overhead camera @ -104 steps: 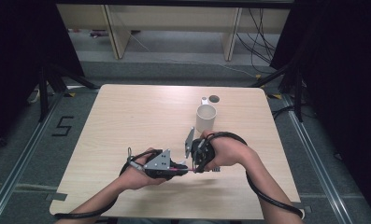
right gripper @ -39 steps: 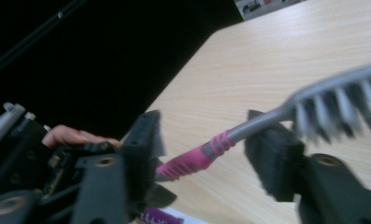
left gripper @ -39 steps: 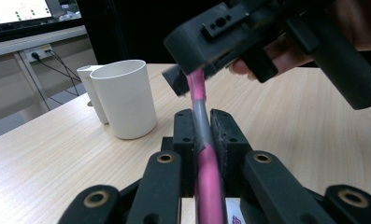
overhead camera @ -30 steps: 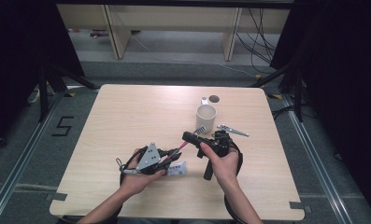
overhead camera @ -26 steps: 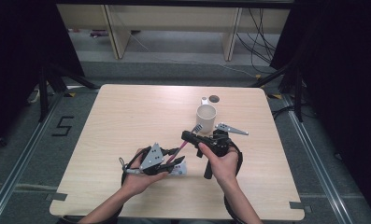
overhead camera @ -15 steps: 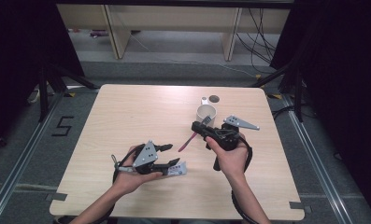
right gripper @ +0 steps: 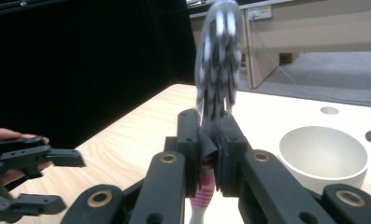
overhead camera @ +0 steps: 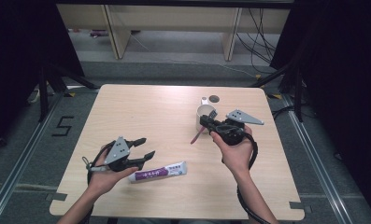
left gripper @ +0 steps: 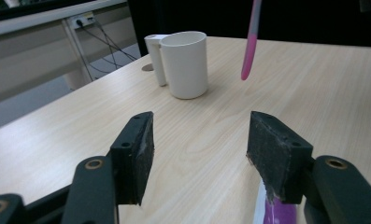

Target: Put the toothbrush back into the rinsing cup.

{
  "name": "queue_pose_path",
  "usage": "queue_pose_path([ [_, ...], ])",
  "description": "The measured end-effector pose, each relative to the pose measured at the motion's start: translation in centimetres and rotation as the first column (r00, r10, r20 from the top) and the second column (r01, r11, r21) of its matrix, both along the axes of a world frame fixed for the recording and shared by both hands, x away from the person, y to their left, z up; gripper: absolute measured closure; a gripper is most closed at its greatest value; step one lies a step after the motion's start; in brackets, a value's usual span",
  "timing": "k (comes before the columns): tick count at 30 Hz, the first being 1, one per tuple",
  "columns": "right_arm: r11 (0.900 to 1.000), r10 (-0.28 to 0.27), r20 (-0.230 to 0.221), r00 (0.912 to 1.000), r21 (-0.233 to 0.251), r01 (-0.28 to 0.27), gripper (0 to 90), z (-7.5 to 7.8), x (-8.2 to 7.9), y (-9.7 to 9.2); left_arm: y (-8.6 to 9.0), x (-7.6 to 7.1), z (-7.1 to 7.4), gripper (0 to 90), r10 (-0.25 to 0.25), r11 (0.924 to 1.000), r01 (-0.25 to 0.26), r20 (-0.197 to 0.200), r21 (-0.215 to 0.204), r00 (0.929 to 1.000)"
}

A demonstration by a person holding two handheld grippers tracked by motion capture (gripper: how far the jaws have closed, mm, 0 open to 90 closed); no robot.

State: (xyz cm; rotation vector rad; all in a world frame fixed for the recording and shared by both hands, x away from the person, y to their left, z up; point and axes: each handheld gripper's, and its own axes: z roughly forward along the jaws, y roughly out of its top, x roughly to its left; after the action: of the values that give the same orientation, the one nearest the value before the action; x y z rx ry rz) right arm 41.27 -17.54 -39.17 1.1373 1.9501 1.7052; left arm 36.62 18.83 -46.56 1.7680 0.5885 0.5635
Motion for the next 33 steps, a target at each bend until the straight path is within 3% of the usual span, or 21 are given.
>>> queue_pose_path([
  [2,0.9997,-0.015,0.010,0.9998,-0.020,0.016,83.0,0.3,0.2,-0.3,1.4,-0.3,-0.6,40.2,0.041,0.9988,-0.041,-0.006,-0.026,0.9992],
  [5,0.9980,-0.030,0.039,0.9988,-0.054,0.032,82.9,0.4,0.4,-0.4,2.7,-0.5,-1.0,40.1,0.081,0.9962,-0.081,-0.014,-0.031,0.9966],
  [12,0.9971,-0.044,0.057,0.9974,-0.060,0.047,83.0,0.9,0.7,-0.4,4.6,-0.4,-1.6,39.8,0.148,0.9877,-0.148,0.001,-0.050,0.9890],
  [14,0.9956,-0.054,0.053,0.9972,-0.074,0.058,83.0,1.2,0.8,-0.5,5.0,-0.5,-2.2,39.6,0.176,0.9825,-0.177,-0.012,-0.060,0.9843],
  [16,0.9944,-0.058,0.071,0.9958,-0.084,0.064,83.0,1.3,0.9,-0.6,5.0,-0.3,-2.5,39.3,0.172,0.9830,-0.172,0.001,-0.065,0.9850],
  [17,0.9938,-0.062,0.074,0.9954,-0.088,0.068,83.0,1.5,1.0,-0.6,5.1,-0.4,-2.6,39.2,0.191,0.9797,-0.192,-0.022,-0.058,0.9814],
  [22,0.9910,-0.082,0.089,0.9927,-0.098,0.090,83.0,2.0,1.4,-0.8,5.1,-0.1,-3.4,38.8,0.187,0.9800,-0.187,-0.015,-0.067,0.9823],
  [23,0.9910,-0.082,0.089,0.9927,-0.098,0.090,83.0,2.0,1.4,-0.8,5.1,-0.3,-3.4,38.8,0.201,0.9777,-0.203,-0.034,-0.053,0.9789],
  [25,0.9887,-0.094,0.100,0.9905,-0.107,0.105,82.9,2.1,1.6,-1.0,5.0,-0.2,-3.6,38.8,0.201,0.9779,-0.202,-0.037,-0.052,0.9790],
  [26,0.9877,-0.103,0.102,0.9895,-0.108,0.113,82.9,2.2,1.8,-1.1,5.0,0.0,-3.8,38.8,0.183,0.9815,-0.183,-0.017,-0.055,0.9830],
  [28,0.9874,-0.106,0.106,0.9887,-0.106,0.117,83.0,2.2,1.8,-1.1,4.9,-0.2,-3.8,38.8,0.197,0.9790,-0.198,-0.037,-0.047,0.9798],
  [30,0.9843,-0.118,0.114,0.9864,-0.117,0.132,82.9,2.5,2.1,-1.3,4.7,0.0,-3.9,38.8,0.180,0.9821,-0.181,-0.022,-0.053,0.9835],
  [33,0.9816,-0.134,0.131,0.9822,-0.119,0.150,82.9,2.9,2.4,-1.4,4.7,-0.2,-3.9,38.7,0.186,0.9816,-0.187,-0.031,-0.038,0.9821],
])
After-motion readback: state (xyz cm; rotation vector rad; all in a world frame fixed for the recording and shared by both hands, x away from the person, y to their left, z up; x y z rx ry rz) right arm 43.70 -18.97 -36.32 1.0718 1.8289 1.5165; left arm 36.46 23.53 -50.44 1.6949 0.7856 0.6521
